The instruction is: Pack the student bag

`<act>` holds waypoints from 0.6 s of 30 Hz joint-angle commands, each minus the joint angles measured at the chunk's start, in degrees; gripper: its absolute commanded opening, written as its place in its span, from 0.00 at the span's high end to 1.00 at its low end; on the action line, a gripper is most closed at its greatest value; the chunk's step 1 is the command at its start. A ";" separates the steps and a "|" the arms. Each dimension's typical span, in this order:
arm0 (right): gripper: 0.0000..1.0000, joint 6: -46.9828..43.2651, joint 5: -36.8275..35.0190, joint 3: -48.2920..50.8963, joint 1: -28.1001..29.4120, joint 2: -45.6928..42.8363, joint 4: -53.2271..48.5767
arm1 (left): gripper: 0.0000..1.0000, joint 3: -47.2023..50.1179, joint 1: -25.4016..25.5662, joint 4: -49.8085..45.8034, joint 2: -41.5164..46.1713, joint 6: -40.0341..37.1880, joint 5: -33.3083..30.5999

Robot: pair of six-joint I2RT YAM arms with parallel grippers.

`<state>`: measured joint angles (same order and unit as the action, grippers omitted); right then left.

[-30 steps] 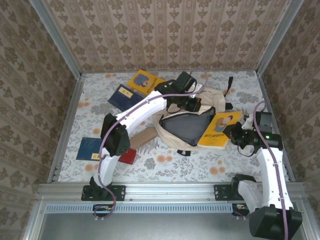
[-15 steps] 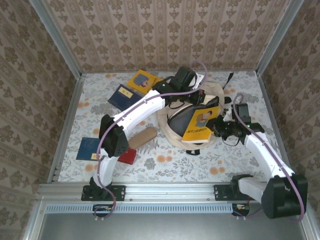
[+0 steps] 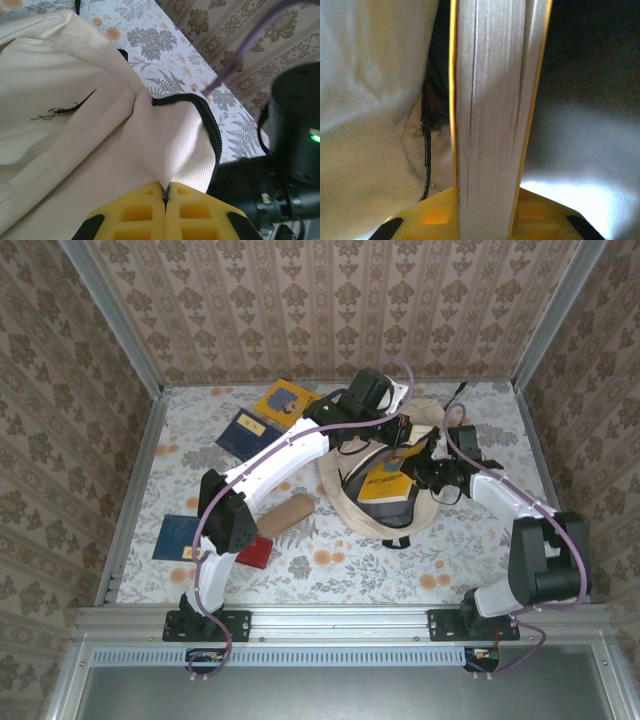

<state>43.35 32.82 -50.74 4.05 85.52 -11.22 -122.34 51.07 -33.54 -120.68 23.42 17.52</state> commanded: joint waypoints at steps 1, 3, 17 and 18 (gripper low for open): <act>0.91 -4.65 3.67 -4.39 0.43 3.54 2.91 | 1.00 -1.85 0.26 0.46 2.56 0.74 0.56; 0.91 -5.87 3.73 -5.47 0.34 6.02 2.17 | 1.00 -1.13 0.07 0.32 2.57 1.03 0.41; 0.55 -1.23 -7.59 -3.12 0.00 4.41 0.40 | 1.00 1.31 -1.05 0.67 2.60 1.99 -0.25; 0.53 -1.11 -8.70 -2.16 -0.10 2.79 -0.58 | 1.00 1.89 -1.21 0.69 2.52 2.06 -0.45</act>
<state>40.58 30.39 -54.19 4.82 93.27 -9.47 -121.58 50.24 -34.22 -120.68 24.51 17.41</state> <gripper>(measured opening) 0.448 0.047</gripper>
